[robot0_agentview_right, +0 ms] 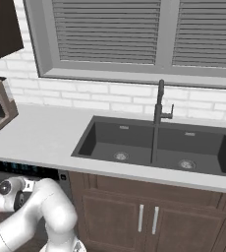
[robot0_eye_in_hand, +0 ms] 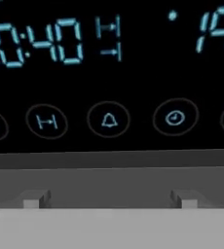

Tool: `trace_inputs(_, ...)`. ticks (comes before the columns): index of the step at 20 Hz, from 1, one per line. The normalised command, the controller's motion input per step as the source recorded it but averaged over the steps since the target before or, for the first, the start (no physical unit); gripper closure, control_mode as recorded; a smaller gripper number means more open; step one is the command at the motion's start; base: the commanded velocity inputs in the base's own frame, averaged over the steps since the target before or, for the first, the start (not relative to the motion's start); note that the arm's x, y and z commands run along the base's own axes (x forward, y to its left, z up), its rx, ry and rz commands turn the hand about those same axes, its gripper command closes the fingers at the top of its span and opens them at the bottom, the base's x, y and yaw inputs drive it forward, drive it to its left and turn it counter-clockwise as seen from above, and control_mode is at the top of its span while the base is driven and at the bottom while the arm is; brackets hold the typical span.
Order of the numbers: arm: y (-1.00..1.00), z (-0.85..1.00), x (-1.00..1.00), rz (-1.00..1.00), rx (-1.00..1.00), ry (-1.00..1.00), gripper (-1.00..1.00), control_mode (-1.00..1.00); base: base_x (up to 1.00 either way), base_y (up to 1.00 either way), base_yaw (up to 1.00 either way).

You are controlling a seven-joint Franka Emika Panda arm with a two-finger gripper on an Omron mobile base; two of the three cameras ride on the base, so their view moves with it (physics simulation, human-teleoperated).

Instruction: Pick up the cup and bowl from the counter, place them in the dishwasher, and close the dishwasher door.

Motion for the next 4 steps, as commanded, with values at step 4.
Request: trace_inputs(4,-0.06,0.0,0.15,0.0,0.0,0.0,-1.0,-1.0,0.0,0.0,0.0)
